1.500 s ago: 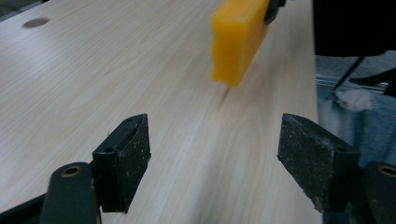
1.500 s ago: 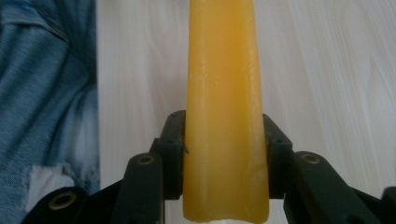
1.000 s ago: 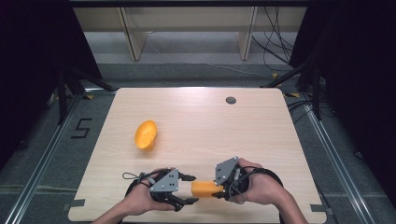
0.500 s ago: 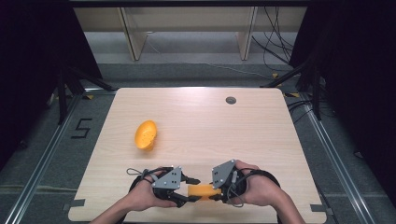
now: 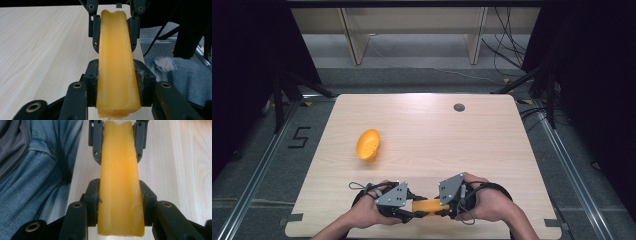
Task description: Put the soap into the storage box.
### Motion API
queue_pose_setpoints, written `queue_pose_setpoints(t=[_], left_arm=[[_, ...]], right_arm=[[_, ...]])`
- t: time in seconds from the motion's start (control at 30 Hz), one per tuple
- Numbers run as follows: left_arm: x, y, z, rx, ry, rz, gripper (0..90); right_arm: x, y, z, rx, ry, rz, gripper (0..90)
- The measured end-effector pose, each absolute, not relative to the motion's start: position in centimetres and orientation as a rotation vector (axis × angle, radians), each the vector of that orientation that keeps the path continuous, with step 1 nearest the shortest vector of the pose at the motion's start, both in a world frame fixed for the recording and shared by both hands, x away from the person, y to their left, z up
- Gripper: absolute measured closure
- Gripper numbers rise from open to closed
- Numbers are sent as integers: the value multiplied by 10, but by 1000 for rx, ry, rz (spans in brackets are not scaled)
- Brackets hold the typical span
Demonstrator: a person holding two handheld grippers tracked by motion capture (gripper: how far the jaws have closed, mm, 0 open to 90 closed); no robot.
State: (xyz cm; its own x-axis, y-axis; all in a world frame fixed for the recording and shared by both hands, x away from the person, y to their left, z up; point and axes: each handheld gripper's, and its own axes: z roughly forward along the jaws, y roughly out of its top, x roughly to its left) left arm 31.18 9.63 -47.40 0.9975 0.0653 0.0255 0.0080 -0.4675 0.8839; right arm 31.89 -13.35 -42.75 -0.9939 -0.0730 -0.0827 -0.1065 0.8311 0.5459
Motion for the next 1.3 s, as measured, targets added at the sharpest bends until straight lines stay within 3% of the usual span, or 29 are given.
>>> queue_pose_setpoints(t=[0.03, 0.2, 0.27, 0.47, 0.77, 0.93, 1.1, 1.3], left_arm=[[310, 96, -474, 2047, 84, 54, 606], [308, 99, -479, 2086, 161, 96, 608], [309, 102, -478, 2094, 220, 126, 608], [308, 112, -472, 2039, 384, 227, 608], [304, 132, -460, 1874, 667, 530, 609], [311, 143, -451, 1787, 813, 665, 608], [319, 149, -449, 1711, 931, 707, 609], [323, 157, -440, 1660, 980, 807, 608]], right_arm=[[319, -134, -427, -142, 2950, 887, 609], [324, -145, -419, -10, 2882, 991, 421], [326, -155, -414, 75, 2839, 1031, 405], [326, -190, -407, 280, 2704, 1142, 406], [320, -247, -431, 728, 2448, 1145, 450], [316, -257, -441, 851, 2421, 1140, 455], [318, -259, -444, 856, 2421, 1131, 459], [319, -262, -445, 907, 2378, 1124, 459]])
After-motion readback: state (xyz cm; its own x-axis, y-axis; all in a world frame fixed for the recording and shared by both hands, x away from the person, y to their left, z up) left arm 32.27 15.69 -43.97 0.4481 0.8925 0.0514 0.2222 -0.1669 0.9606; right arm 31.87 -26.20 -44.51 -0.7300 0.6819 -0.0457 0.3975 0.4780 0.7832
